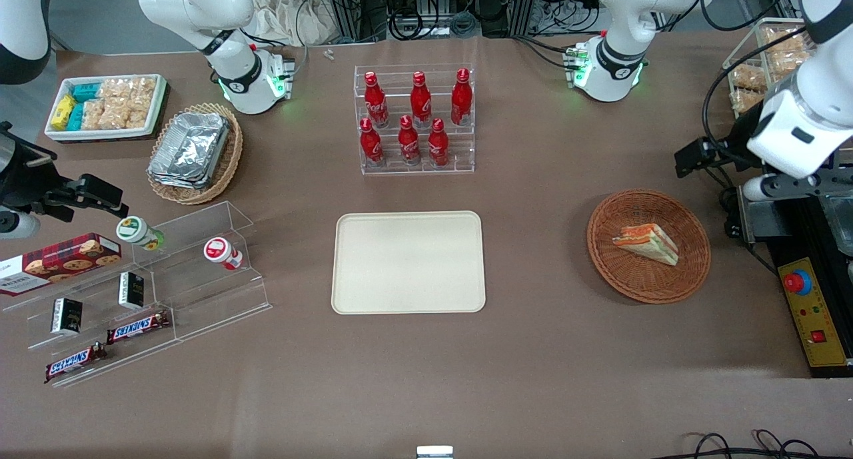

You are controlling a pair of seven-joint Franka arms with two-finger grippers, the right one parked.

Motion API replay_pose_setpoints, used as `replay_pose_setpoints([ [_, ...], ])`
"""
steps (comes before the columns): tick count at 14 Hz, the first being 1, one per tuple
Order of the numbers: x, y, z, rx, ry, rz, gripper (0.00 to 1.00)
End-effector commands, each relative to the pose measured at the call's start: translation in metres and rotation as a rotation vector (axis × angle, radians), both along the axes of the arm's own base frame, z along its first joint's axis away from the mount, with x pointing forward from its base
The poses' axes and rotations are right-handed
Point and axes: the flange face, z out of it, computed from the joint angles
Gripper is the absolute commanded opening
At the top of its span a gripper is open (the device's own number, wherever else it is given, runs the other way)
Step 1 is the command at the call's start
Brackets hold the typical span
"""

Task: Place sandwich from basket to tray
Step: 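Lower the left gripper over the wrapped sandwich in the wicker basket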

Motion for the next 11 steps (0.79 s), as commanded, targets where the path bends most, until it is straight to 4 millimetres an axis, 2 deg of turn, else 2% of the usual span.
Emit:
replay_pose_setpoints([
  [1, 0.020, -0.005, -0.047, 0.063, 0.091, 0.259, 1.00],
  [3, 0.035, -0.002, -0.090, 0.098, 0.152, 0.324, 1.00],
  [5, 0.039, 0.022, -0.138, 0.146, 0.154, 0.393, 1.00],
  [7, 0.030, 0.043, -0.188, 0.153, 0.128, 0.499, 1.00],
  [9, 0.022, 0.048, -0.242, 0.176, 0.119, 0.612, 1.00],
  [11, 0.014, 0.053, -0.284, 0.187, 0.108, 0.681, 1.00],
])
